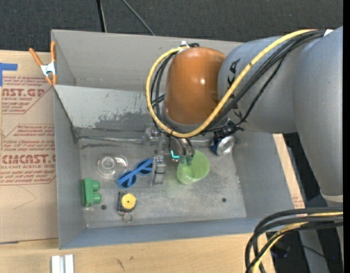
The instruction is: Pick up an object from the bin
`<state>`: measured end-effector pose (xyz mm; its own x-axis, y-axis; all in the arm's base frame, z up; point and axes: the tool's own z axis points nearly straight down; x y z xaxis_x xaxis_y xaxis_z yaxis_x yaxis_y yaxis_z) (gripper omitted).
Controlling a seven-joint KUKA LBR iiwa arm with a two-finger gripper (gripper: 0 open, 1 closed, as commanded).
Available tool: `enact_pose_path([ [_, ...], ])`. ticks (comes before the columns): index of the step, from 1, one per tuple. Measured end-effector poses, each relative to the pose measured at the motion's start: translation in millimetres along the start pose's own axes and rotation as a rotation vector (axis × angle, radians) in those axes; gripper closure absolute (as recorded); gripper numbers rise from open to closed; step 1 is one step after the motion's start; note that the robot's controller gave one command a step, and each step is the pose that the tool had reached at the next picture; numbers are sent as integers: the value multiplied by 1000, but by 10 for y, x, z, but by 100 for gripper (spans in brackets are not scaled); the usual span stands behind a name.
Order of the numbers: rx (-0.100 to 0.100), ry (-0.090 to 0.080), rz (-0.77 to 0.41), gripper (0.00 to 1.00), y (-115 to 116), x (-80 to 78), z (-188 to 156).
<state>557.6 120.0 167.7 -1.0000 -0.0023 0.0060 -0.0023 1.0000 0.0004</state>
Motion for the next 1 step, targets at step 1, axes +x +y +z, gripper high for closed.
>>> enact_pose_path([
  [1, 1, -2, -148, 0, -55, -148, 1020],
])
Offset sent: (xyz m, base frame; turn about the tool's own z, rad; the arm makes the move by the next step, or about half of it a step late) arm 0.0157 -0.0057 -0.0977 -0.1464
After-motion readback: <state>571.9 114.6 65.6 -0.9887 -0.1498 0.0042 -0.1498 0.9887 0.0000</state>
